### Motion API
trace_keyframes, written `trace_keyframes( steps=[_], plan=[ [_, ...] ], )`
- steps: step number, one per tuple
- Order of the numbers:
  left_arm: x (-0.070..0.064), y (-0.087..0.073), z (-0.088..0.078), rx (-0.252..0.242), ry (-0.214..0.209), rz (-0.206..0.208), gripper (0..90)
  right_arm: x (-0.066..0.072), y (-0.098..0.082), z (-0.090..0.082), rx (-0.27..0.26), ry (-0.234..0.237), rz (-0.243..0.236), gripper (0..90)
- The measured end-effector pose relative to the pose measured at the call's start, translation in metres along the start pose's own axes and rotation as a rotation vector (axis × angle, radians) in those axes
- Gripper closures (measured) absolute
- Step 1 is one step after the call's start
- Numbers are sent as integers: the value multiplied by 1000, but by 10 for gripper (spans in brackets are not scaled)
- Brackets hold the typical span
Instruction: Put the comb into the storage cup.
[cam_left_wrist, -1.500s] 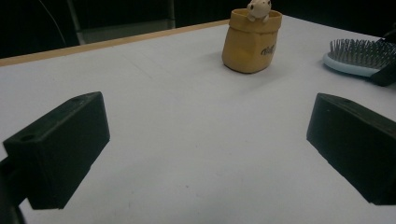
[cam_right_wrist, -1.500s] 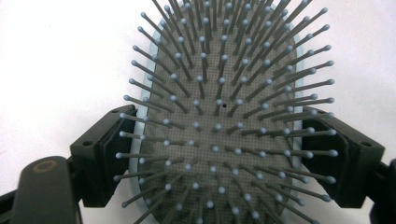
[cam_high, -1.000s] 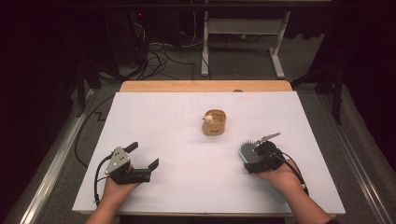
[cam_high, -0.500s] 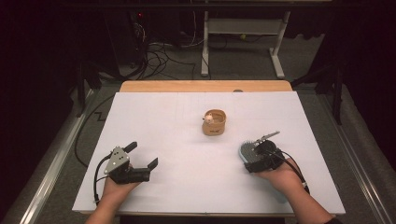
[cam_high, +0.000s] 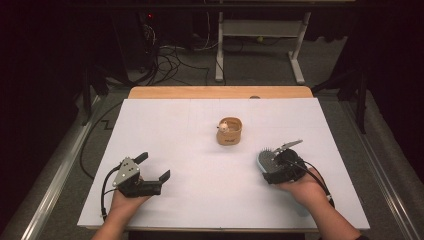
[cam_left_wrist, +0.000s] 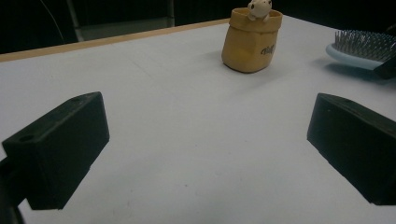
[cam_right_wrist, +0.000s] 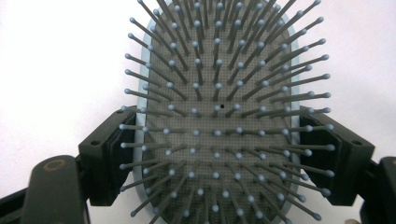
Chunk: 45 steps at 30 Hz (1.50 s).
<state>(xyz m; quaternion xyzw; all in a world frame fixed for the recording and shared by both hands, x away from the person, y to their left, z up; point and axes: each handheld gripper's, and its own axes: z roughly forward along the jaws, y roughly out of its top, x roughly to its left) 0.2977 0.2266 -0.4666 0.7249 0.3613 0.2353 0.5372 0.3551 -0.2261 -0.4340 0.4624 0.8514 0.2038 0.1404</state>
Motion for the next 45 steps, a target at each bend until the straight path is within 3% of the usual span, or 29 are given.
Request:
trace_keyframes(
  steps=[13,14,27,32,38,45],
  plan=[
    [0,0,1,2,-9,2,0,-2,6,-25,-140,-31,-19,205],
    [0,0,1,4,-9,3,0,-2,6,-27,-168,-30,-18,204],
    [-4,-1,2,17,-43,7,0,2,5,-29,-276,-34,-3,204],
    [-4,-1,2,21,-52,-9,0,3,6,-31,-331,-44,-15,204],
    [-4,0,3,37,-60,-8,0,1,6,-37,-426,-42,9,204],
    [-4,1,2,18,-68,-24,0,-2,6,-41,-508,-41,21,204]
  ],
)
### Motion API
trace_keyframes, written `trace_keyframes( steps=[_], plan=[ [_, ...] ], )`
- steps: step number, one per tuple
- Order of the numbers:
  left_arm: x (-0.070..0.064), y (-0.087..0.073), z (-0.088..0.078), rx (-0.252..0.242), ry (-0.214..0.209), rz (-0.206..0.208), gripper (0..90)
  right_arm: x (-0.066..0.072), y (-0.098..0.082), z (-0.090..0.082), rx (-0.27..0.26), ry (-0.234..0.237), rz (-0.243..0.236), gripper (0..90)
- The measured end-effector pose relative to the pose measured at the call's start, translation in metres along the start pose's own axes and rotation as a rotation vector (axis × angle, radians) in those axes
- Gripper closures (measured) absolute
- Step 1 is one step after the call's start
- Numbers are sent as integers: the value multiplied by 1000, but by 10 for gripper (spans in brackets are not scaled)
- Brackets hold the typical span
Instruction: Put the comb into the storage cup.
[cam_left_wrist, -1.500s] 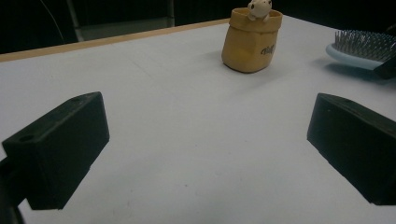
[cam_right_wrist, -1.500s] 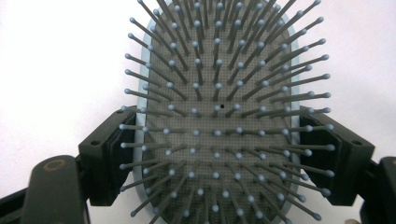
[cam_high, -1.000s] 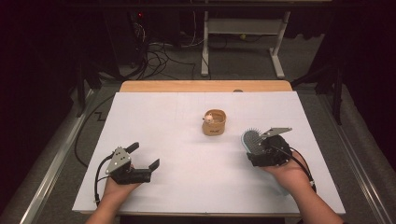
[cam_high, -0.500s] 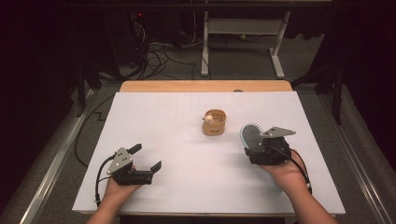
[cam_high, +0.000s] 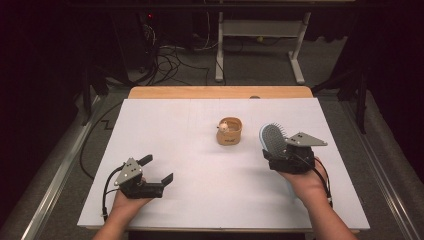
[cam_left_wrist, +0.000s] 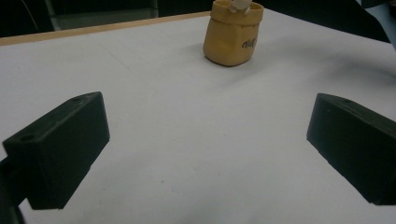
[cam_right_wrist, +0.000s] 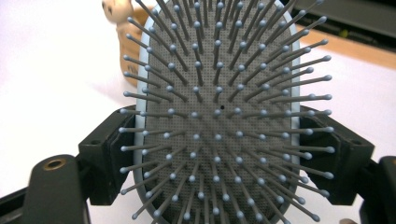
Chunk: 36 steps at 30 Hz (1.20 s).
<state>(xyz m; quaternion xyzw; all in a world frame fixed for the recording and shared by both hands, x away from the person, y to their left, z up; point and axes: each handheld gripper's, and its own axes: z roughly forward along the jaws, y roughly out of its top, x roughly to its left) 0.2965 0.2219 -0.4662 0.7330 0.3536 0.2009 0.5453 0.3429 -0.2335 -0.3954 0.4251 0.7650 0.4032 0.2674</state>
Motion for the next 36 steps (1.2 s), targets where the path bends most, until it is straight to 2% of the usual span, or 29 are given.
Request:
trace_keyframes(
  steps=[1,8,10,12,13,18,21,24,25,36],
  plan=[
    [0,0,0,1,6,2,0,-1,-1,-1,-31,0,3,204],
    [1,0,1,9,23,3,0,-5,-3,-2,-93,6,22,204],
    [1,0,1,8,31,5,0,-7,-5,-3,-131,15,47,204],
    [0,0,1,2,36,8,0,-7,-6,-3,-143,13,48,204],
    [0,0,0,-3,43,12,0,-7,-7,-4,-167,21,59,204],
    [-1,1,-1,-2,43,17,0,-5,-9,-7,-207,21,56,204],
    [-1,1,-2,-5,44,22,0,-1,-13,-9,-224,8,27,204],
    [-1,0,-1,2,49,23,0,0,-15,-10,-246,12,30,203],
    [-1,0,-1,3,50,21,0,2,-17,-12,-268,9,29,203],
    [-4,1,-3,-12,55,34,0,6,-25,-22,-312,10,15,204]
  ],
)
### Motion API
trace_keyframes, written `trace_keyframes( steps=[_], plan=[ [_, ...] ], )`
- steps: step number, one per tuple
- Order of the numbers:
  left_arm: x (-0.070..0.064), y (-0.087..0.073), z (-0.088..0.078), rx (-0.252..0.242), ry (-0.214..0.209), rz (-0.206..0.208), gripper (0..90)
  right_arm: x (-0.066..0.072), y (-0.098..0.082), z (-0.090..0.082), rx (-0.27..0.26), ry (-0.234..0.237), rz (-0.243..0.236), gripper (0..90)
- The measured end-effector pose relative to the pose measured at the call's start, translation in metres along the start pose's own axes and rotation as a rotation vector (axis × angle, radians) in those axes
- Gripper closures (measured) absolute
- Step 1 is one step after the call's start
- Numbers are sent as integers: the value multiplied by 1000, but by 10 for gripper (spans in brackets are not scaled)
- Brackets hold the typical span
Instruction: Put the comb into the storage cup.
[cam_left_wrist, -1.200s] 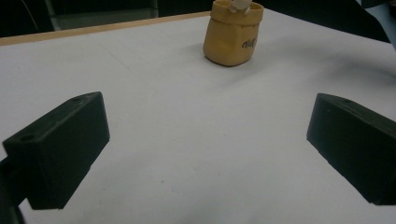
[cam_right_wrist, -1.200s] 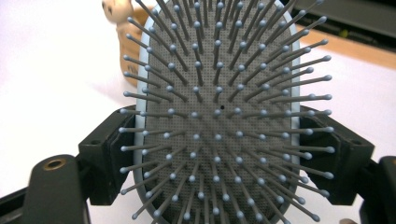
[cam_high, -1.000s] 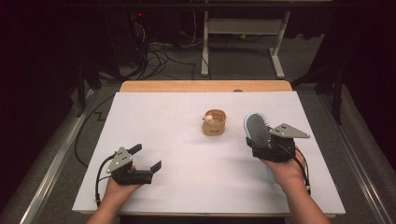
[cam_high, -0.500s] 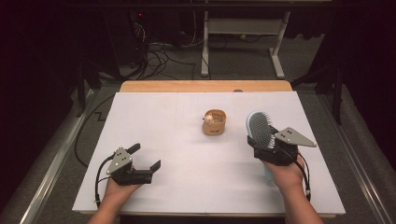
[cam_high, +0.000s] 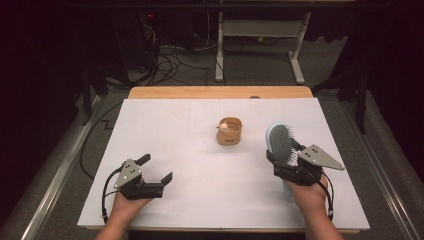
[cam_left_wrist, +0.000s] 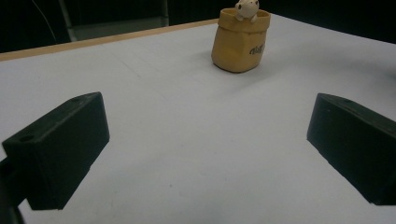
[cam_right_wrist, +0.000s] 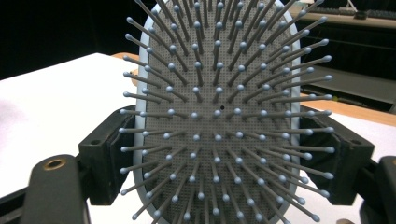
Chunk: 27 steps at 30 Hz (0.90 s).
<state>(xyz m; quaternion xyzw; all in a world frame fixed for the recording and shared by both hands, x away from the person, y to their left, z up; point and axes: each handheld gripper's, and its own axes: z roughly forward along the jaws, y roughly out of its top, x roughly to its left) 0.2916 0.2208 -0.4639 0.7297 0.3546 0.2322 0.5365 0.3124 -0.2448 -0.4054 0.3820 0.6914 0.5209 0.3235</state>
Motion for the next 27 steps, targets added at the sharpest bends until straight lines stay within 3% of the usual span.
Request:
trace_keyframes(
  steps=[3,5,11,14,20,27],
  plan=[
    [0,1,0,-17,9,-9,0,-1,0,0,0,0,-1,203],
    [-2,1,0,-20,12,10,0,0,0,1,-2,2,-5,204],
    [-6,4,4,-10,6,0,0,2,-1,1,-6,0,-7,204],
    [-11,10,9,3,10,32,0,2,-1,1,-10,-1,-4,204],
    [-17,21,20,16,-20,17,0,1,-1,0,-15,-2,14,203],
    [-24,38,36,16,-42,46,0,-1,0,-2,-25,-9,15,204]
  ],
)
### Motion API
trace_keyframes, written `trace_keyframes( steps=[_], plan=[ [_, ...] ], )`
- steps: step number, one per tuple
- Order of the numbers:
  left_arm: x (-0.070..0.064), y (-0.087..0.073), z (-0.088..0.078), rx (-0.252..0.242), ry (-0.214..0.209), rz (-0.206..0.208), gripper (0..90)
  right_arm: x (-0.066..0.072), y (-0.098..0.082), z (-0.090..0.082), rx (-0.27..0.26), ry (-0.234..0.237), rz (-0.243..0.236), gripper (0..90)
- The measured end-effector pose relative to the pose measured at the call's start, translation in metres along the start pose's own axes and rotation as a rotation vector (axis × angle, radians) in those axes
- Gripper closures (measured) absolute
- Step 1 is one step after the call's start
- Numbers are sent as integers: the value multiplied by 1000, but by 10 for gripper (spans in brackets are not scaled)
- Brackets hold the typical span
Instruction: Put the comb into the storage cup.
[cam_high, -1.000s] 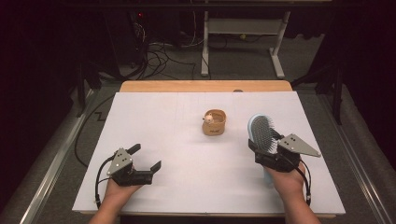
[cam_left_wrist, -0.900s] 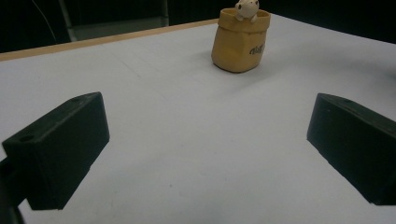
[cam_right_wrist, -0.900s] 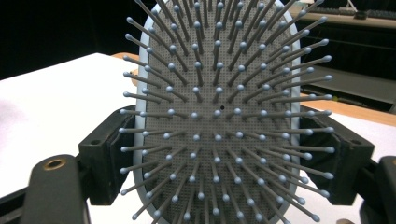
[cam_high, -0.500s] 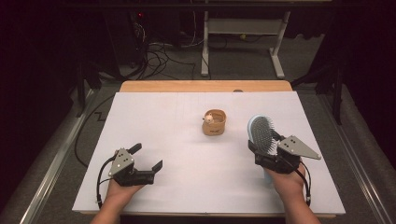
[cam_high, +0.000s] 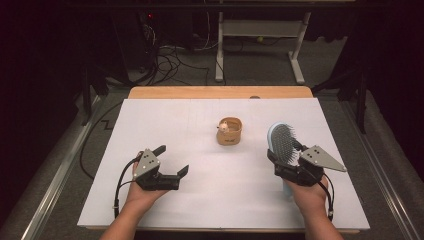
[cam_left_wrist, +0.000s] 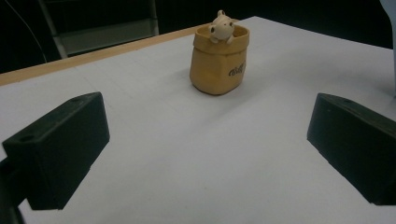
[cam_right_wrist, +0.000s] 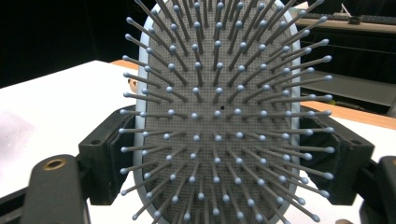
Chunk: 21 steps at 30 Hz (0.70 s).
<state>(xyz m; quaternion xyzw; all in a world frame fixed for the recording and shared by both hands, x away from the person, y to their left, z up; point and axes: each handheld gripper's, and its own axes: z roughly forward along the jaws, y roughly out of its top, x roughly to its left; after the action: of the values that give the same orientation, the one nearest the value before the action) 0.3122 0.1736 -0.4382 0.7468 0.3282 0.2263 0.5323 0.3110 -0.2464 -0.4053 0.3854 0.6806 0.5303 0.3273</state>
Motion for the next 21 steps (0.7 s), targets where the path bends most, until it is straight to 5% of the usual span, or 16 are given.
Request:
trace_keyframes(
  steps=[10,13,21],
  plan=[
    [-2,14,20,-17,-35,0,1,-3,-1,0,-3,3,11,203],
    [-6,16,28,-30,-61,-28,4,-3,0,-1,-7,4,13,204],
    [-22,25,55,-33,-103,12,3,-2,2,-4,-21,3,11,204]
  ],
)
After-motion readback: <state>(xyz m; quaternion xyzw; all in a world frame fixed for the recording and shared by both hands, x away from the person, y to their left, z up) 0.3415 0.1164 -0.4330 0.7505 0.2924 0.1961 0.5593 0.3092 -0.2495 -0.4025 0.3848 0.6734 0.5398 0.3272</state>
